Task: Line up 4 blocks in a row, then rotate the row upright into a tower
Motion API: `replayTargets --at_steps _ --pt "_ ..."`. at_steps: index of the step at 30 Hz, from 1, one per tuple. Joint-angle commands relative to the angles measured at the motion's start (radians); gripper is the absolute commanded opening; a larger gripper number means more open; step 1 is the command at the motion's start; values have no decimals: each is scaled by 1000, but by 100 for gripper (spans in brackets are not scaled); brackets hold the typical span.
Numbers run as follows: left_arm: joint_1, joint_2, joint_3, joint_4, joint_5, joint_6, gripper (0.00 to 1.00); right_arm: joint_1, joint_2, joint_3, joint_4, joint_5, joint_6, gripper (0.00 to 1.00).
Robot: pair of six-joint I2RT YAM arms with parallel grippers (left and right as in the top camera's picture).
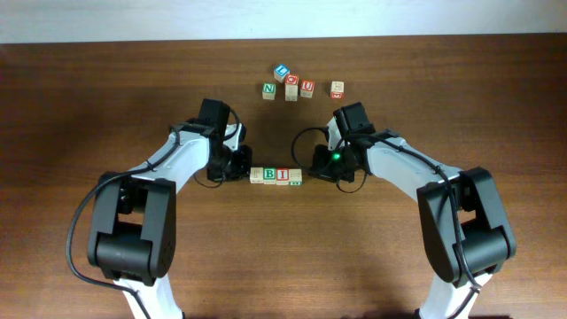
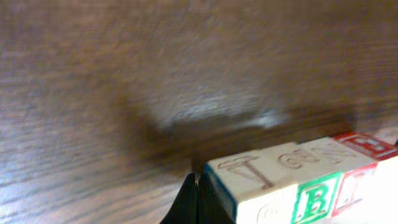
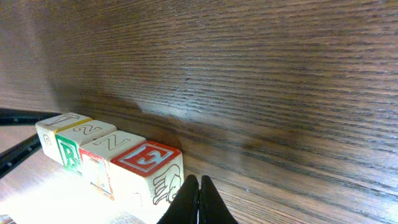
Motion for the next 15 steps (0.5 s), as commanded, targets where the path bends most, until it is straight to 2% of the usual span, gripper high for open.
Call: replayTargets --at_steps 1,15 --pt "7 6 4 2 46 1 0 8 12 -7 1 -9 -2 4" --pt "21 5 63 -80 63 64 0 8 12 -7 1 -8 -2 4"
